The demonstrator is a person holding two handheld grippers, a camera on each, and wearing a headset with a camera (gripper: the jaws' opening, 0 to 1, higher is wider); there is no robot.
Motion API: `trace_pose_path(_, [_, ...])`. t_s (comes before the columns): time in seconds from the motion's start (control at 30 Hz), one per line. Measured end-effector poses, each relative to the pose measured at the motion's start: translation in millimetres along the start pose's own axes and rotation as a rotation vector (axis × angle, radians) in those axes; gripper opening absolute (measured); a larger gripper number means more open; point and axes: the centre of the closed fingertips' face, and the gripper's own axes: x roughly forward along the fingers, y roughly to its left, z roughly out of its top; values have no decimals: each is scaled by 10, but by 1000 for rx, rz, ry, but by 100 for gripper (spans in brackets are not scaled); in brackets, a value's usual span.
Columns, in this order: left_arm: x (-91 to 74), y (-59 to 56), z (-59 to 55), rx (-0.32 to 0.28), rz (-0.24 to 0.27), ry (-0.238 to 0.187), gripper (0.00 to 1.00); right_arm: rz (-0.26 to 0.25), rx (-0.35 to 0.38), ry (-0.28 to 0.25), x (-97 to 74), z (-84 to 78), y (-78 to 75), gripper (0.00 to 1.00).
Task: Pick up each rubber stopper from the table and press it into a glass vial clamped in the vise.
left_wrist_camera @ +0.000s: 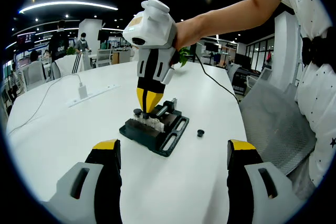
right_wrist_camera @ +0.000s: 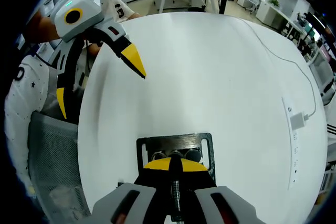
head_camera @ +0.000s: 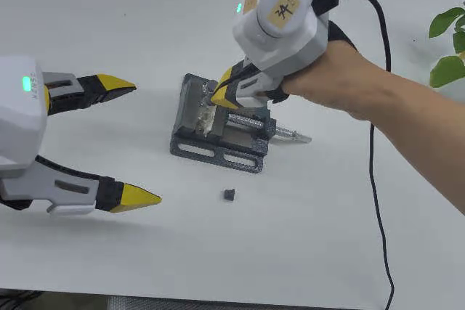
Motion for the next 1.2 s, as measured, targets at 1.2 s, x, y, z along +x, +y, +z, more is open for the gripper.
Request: trace_pose_path(1.2, [-5,62,37,-9,18,-22,81,9,-85,62,-5,39,85,0])
